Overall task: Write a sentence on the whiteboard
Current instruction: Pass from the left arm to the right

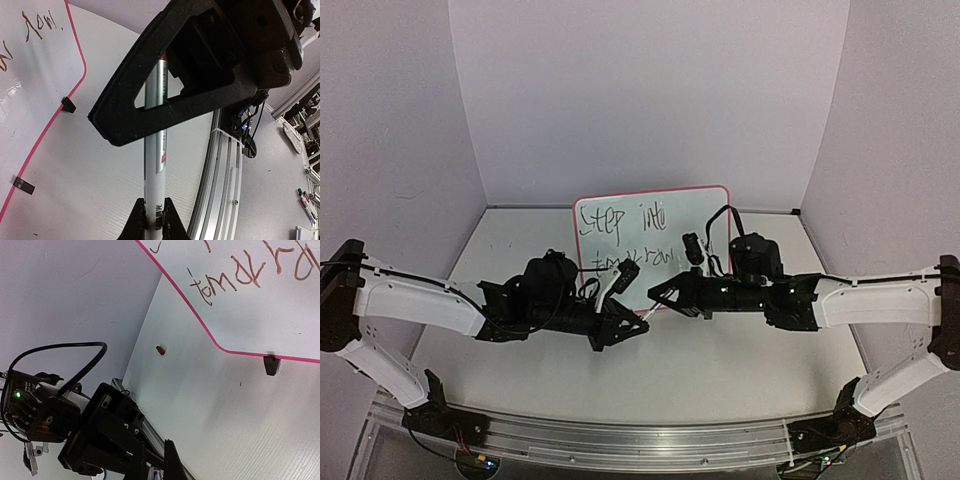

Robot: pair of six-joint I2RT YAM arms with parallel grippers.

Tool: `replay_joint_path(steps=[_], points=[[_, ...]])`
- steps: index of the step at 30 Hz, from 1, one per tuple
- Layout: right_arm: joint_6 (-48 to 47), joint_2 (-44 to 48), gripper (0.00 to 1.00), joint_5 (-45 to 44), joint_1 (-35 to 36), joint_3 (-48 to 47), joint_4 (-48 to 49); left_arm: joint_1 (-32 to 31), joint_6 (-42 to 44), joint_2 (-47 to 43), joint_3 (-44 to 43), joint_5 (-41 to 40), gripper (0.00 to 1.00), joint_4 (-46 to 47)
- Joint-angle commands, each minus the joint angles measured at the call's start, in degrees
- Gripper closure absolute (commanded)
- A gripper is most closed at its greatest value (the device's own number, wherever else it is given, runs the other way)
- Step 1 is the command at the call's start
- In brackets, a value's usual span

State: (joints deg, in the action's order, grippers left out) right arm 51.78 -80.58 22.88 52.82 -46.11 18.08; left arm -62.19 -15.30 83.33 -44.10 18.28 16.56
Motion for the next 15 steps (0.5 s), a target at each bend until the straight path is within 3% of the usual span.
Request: replay_joint_path(steps=[1, 3, 5, 9, 15], points=[[-0.6, 1.6, 1.00, -6.4, -0.2, 1.8, 1.0, -0.1, -1.1, -1.1, -0.7, -3.7, 0.81, 0.6], [-1.6, 3.8, 1.00, -10.7, -0.3, 2.1, -1.4, 0.0, -1.8, -2.3, -0.2, -7.8, 0.58, -1.7], [-3.6, 6.5, 1.00, -16.2, -0.3, 1.7, -6.2, 0.7, -2.5, -4.3, 1.2, -11.4, 0.47, -4.6], [-7.9, 11.2, 1.00, -25.0, -0.4, 0.9, -14.1, 7.0, -8.6, -10.0, 5.6, -16.8, 0.39, -10.4], [-11.5, 13.5, 1.00, -30.5, -1.3, -1.3, -22.5, 19.5, -20.7, -18.7, 11.1, -24.1, 0.31, -23.3]])
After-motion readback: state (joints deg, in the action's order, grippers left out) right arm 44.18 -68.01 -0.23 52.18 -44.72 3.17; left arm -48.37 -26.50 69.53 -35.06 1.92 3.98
